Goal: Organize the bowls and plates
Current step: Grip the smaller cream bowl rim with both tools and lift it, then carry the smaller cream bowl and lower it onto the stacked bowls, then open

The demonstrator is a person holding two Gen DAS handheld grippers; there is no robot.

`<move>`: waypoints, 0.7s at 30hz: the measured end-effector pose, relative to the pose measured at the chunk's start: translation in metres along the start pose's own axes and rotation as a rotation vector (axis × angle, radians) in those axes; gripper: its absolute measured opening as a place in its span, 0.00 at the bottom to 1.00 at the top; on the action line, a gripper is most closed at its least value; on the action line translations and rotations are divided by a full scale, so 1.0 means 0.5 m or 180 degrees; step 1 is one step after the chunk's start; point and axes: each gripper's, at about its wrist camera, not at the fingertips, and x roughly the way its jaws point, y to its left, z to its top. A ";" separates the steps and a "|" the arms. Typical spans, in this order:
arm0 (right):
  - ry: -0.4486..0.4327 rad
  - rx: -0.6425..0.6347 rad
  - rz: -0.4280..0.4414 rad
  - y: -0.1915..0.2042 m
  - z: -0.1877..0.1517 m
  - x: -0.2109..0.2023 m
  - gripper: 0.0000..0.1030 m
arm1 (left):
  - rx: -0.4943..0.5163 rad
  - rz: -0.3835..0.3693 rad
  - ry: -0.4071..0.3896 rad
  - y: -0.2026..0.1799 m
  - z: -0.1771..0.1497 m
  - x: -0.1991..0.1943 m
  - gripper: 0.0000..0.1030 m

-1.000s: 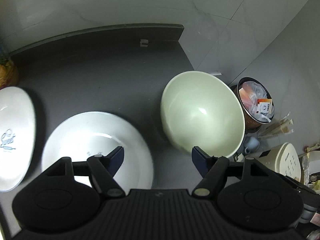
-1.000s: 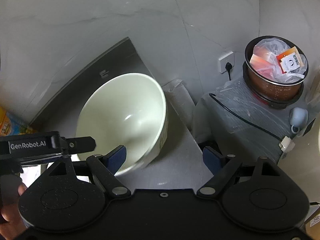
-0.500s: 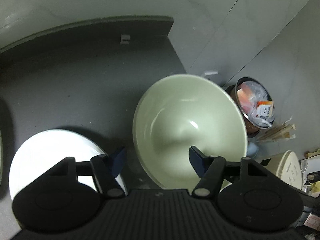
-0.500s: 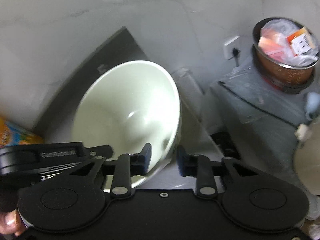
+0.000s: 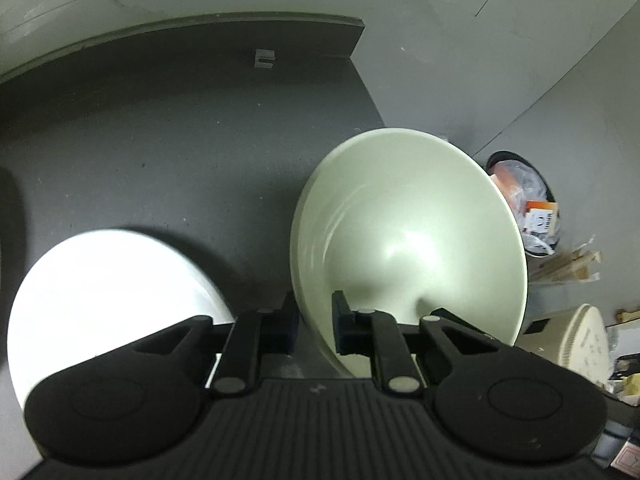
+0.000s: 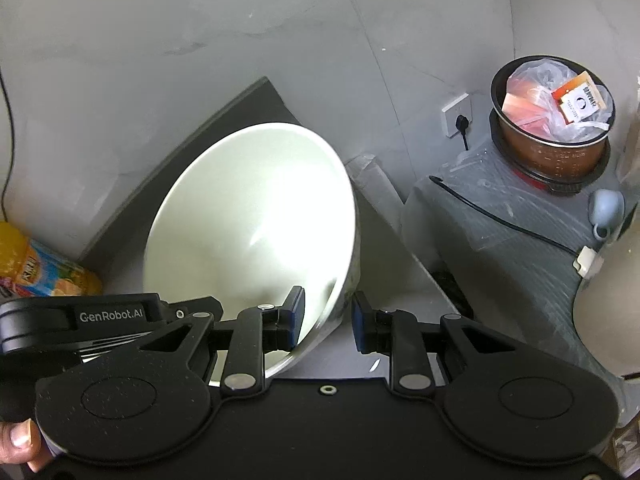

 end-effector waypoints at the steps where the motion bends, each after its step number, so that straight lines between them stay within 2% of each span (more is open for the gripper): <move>1: -0.0014 0.0006 -0.0001 0.004 -0.004 -0.005 0.24 | 0.0008 -0.0028 -0.0014 0.001 -0.003 -0.007 0.14; 21: -0.0168 -0.0041 -0.0012 0.080 -0.120 -0.114 0.24 | 0.0203 -0.0249 -0.0167 0.053 -0.077 -0.160 0.13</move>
